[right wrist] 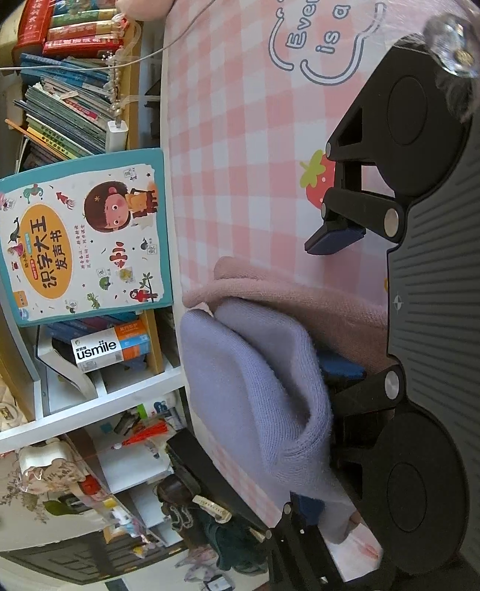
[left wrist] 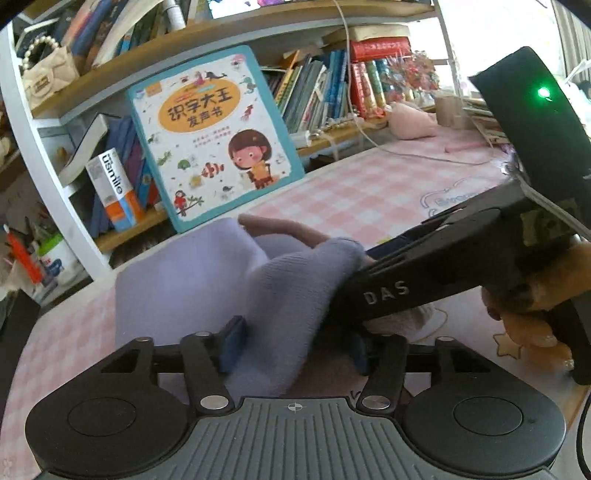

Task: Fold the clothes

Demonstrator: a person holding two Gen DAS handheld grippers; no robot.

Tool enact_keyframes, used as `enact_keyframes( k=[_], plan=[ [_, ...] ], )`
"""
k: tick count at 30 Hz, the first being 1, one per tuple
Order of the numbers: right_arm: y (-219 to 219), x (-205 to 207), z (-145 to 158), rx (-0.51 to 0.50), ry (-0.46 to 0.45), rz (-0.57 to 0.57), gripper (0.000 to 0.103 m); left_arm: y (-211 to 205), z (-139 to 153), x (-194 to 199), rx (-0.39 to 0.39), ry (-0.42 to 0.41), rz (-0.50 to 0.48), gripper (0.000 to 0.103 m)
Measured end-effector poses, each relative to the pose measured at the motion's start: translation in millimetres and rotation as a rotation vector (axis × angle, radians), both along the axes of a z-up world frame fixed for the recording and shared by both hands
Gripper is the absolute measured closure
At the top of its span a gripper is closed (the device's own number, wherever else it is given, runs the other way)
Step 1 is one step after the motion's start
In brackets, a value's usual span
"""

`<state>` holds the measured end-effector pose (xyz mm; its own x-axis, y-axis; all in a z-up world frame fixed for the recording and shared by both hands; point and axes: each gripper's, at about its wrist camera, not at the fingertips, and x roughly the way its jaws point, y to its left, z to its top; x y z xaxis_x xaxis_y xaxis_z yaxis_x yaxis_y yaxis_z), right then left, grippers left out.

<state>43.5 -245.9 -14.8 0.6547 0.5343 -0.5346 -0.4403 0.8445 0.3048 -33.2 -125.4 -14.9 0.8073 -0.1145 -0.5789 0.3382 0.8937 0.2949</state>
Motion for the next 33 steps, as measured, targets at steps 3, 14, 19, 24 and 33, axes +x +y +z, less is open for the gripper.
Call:
enact_keyframes(
  k=[3, 14, 19, 24, 33],
  plan=[
    [-2.7, -1.7, -0.4, 0.011, 0.002, 0.000, 0.041, 6.8, 8.2, -1.0, -0.040, 0.006, -0.005, 0.043],
    [-86.3, -10.9, 12.9, 0.420, 0.002, -0.140, 0.026, 73.8, 63.8, -29.7, -0.459, -0.009, -0.123, 0.041],
    [-95.5, -12.6, 17.1, 0.602, 0.083, -0.083, 0.026, 107.4, 65.9, -8.3, -0.413, -0.043, 0.015, 0.041],
    [-62.7, -2.4, 29.3, 0.551, 0.180, 0.017, 0.026, 97.5, 34.3, 5.6, -0.313, -0.001, -0.016, 0.041],
    [-8.2, 33.7, 23.3, 0.412, 0.268, 0.032, 0.027, 93.1, 9.6, -12.6, -0.252, -0.098, -0.097, 0.040]
  ],
)
